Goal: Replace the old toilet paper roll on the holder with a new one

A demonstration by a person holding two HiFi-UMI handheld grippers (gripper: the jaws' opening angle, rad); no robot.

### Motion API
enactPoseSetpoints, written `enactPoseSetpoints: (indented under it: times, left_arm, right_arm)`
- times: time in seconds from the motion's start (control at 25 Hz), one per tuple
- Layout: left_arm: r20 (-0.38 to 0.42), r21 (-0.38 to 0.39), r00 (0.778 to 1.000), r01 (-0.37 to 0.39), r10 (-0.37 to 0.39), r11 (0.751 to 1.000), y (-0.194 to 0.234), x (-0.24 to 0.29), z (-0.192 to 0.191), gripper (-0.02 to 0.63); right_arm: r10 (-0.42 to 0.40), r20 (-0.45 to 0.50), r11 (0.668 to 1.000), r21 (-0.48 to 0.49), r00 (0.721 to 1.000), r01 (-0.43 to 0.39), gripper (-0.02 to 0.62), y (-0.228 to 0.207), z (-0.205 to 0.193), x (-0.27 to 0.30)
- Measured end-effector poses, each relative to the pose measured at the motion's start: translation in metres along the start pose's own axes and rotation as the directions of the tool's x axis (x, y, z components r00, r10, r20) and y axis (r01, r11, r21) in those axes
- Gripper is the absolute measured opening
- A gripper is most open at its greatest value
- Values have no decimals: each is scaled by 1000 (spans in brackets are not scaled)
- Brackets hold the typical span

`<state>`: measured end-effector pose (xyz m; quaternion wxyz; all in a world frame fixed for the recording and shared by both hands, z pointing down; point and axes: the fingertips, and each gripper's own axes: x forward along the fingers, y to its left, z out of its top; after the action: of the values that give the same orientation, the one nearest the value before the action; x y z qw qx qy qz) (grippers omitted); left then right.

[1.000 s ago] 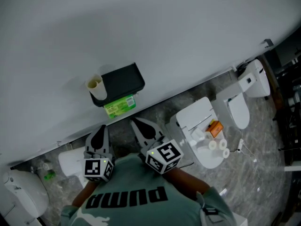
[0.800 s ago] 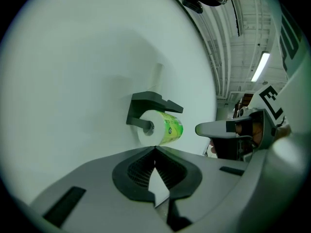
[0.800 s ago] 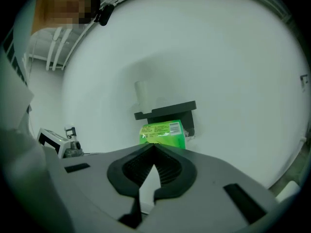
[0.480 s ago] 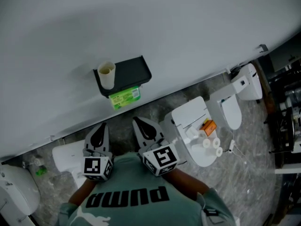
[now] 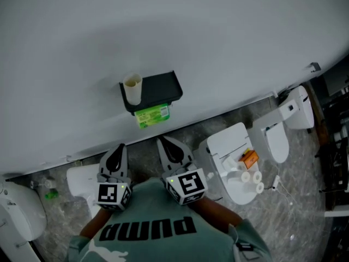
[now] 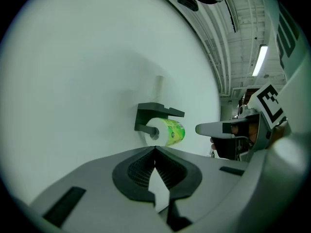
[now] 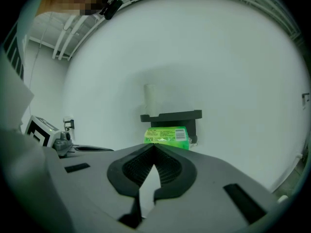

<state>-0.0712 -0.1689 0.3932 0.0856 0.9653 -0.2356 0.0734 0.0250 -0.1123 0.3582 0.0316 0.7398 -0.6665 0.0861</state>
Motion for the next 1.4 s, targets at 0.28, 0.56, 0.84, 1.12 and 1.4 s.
enactPoseSetpoints:
  times: [0.28, 0.56, 0.84, 1.12, 1.4]
  left_arm:
    - [3, 6, 1000, -14, 14, 1000, -31, 9, -2, 3]
    - [-8, 19, 998, -57, 57, 998, -88, 22, -2, 3]
    - [-14, 28, 990, -137, 137, 990, -152, 23, -4, 3]
    - [-39, 21, 957, -285, 286, 958, -199, -11, -19, 3]
    - [-16, -10, 915, -403, 403, 915, -233, -54, -28, 3]
  right_arm:
    - [33, 29, 998, -60, 999, -32, 6, -13, 7, -19]
    - [73, 46, 993, -93, 996, -68, 6, -53, 7, -59]
    - [151, 57, 986, -84, 987, -146, 6, -92, 5, -103]
    - [286, 65, 957, -69, 956, -281, 6, -98, -4, -142]
    - [386, 62, 921, -74, 920, -382, 6, -85, -14, -181]
